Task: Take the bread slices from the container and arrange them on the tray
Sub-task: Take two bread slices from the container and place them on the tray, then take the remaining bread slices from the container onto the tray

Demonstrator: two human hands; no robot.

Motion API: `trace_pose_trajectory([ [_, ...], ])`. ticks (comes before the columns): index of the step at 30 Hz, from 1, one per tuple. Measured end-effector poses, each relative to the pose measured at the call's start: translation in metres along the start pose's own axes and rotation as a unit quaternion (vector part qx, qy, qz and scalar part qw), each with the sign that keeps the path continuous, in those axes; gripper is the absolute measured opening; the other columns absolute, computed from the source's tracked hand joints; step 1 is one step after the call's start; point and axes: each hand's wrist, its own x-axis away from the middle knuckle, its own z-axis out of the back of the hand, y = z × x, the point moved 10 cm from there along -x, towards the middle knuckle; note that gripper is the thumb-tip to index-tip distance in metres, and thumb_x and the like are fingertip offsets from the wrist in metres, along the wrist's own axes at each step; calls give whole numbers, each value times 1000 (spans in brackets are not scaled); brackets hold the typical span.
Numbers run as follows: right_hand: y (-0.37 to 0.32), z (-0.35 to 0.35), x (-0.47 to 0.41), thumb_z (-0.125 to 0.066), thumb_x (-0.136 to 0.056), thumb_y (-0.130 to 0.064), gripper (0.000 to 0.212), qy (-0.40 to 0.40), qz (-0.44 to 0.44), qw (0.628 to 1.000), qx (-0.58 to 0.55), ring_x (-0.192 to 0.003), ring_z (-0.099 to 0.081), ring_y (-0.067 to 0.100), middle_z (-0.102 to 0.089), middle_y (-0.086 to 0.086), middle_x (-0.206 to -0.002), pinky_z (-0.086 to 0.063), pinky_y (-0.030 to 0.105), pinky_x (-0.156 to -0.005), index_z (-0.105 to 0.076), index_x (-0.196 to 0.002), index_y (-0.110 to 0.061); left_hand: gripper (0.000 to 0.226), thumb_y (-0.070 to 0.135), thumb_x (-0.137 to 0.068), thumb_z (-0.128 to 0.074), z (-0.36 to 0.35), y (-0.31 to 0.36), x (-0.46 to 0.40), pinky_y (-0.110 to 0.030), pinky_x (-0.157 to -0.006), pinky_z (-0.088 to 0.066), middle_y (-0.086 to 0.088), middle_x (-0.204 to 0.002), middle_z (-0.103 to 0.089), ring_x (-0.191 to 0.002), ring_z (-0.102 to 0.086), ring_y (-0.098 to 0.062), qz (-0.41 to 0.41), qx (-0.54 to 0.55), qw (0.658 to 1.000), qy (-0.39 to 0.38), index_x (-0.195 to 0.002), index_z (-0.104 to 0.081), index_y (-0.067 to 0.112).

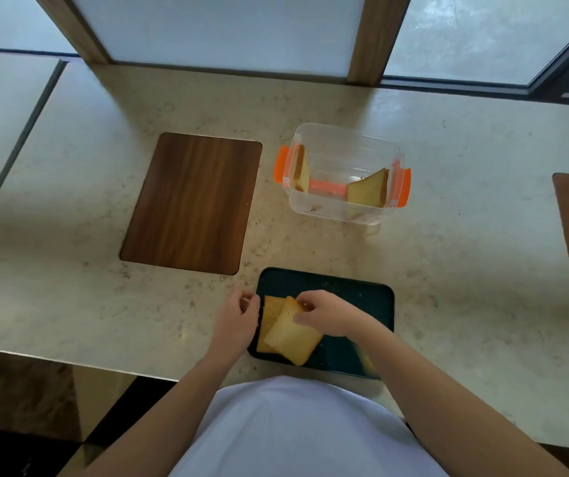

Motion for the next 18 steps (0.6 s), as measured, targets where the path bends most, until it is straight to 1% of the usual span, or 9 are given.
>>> trace_pose_trajectory([
  [3,-11,9,-13,-56,-95,-30,37,10,12,995,94,-91,-63,24,-64,4,-107,-48,33,-68,-58,-129,-15,8,31,-99,-53,4,32,-9,-39,-71,-58,0,-83,-66,-78,-66,-17,-33,-3,999,2,-91,-56,32],
  [6,-23,39,-9,-53,-98,-34,44,88,29,977,193,-102,-62,28,-62,6,-121,-52,36,-75,-53,-137,-16,5,27,-98,-55,2,80,-25,-29,-69,-54,5,-86,-63,-80,-64,-12,-92,-47,995,-16,-102,-58,26],
  [8,-28,65,1,-55,-98,-34,36,120,39,983,134,-100,-64,24,-65,2,-116,-55,37,-81,-60,-128,-17,14,25,-97,-57,1,118,-37,-23,-70,-51,8,-89,-62,-83,-64,-9,-123,-63,990,-25,-111,-58,22],
  [10,-30,107,14,-56,-97,-31,25,174,45,982,51,-93,-66,18,-70,-1,-105,-58,35,-83,-66,-115,-17,24,26,-97,-58,0,157,-49,-24,-77,-53,9,-96,-64,-88,-64,-8,-134,-38,990,-38,-120,-58,21],
  [12,-27,161,28,-59,-98,-31,23,249,38,966,-55,-91,-68,13,-70,-4,-104,-57,30,-80,-67,-115,-18,34,29,-96,-58,-4,192,-61,-30,-88,-55,13,-107,-63,-99,-64,-8,-124,16,991,-55,-129,-55,22],
  [14,-18,210,40,-60,-97,-25,18,307,23,933,-187,-88,-71,15,-69,-2,-103,-59,33,-74,-66,-112,-16,47,30,-95,-58,-12,219,-72,-39,-98,-52,10,-119,-61,-111,-61,-13,-99,54,991,-73,-140,-49,18],
  [16,-4,243,42,-60,-94,-18,8,317,-14,901,-294,-87,-72,22,-65,4,-101,-62,39,-72,-63,-101,-14,55,30,-94,-57,-21,239,-84,-44,-105,-45,1,-135,-57,-122,-55,-19,-71,51,993,-82,-146,-43,15],
  [17,1,252,40,-59,-93,-15,6,305,-36,895,-323,-87,-73,24,-62,5,-98,-63,42,-72,-62,-98,-12,56,28,-94,-57,-23,248,-90,-42,-104,-44,-1,-137,-56,-122,-54,-21,-63,37,994,-80,-145,-43,14],
  [18,5,259,37,-60,-93,-15,9,289,-58,894,-337,-87,-73,26,-60,6,-96,-63,43,-72,-61,-100,-10,51,25,-93,-58,-24,256,-95,-36,-97,-46,-2,-130,-60,-116,-57,-20,-63,18,995,-75,-142,-48,12],
])
